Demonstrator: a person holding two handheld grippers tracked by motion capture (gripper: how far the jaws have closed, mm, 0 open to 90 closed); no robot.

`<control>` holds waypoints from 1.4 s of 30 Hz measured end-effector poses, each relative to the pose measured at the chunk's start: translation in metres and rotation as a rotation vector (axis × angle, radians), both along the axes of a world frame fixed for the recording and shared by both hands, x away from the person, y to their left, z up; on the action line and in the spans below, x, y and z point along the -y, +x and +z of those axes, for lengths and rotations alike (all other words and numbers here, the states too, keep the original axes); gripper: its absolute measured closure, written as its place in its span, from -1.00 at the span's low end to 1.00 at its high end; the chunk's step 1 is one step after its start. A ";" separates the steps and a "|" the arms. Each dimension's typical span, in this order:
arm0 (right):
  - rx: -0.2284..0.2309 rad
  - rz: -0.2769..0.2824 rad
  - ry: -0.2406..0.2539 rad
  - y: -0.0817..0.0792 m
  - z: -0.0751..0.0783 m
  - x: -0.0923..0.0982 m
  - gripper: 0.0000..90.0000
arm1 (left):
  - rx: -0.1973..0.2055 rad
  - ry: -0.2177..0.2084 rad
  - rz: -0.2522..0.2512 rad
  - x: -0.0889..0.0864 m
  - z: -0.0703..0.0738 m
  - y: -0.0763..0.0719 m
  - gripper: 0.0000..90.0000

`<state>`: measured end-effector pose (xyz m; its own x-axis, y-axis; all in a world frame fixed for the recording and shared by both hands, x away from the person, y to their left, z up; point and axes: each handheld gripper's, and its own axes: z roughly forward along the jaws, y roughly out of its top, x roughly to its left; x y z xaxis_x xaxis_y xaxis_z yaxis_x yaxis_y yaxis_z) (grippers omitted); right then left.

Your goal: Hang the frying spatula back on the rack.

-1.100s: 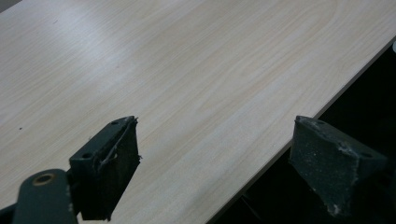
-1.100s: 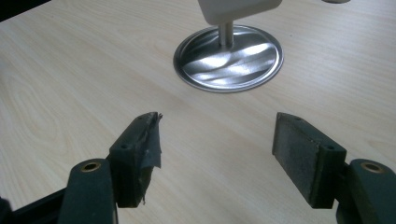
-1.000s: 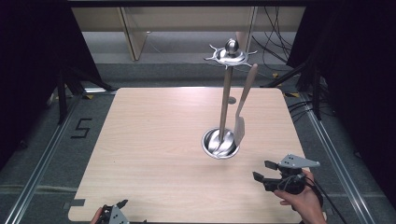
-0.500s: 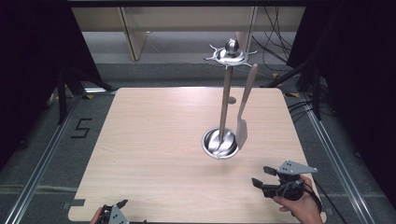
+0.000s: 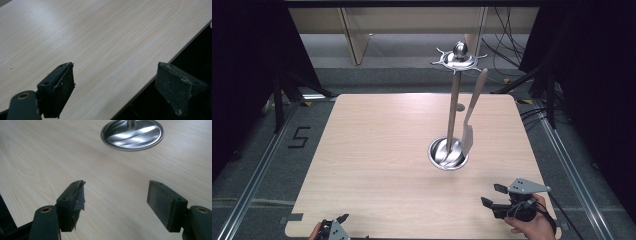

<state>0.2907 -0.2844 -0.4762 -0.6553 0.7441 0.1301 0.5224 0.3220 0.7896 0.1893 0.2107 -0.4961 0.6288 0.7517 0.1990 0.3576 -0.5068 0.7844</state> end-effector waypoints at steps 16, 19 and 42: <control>-0.010 0.002 0.011 -0.013 -0.004 -0.002 -0.34 | -0.005 0.004 -0.002 0.001 -0.001 0.000 -0.67; 0.016 0.011 0.005 -0.014 -0.005 0.000 -0.34 | -0.001 0.004 -0.001 0.001 -0.001 0.000 -0.67; 0.000 -0.015 0.022 -0.031 -0.008 0.002 -0.36 | -0.025 0.047 -0.020 0.001 0.000 0.000 -0.67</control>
<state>0.2597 -0.2863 -0.4839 -0.6441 0.7508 0.1468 0.5272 0.2966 0.7963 0.1897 0.2100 -0.4964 0.6489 0.7290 0.2179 0.3658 -0.5499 0.7509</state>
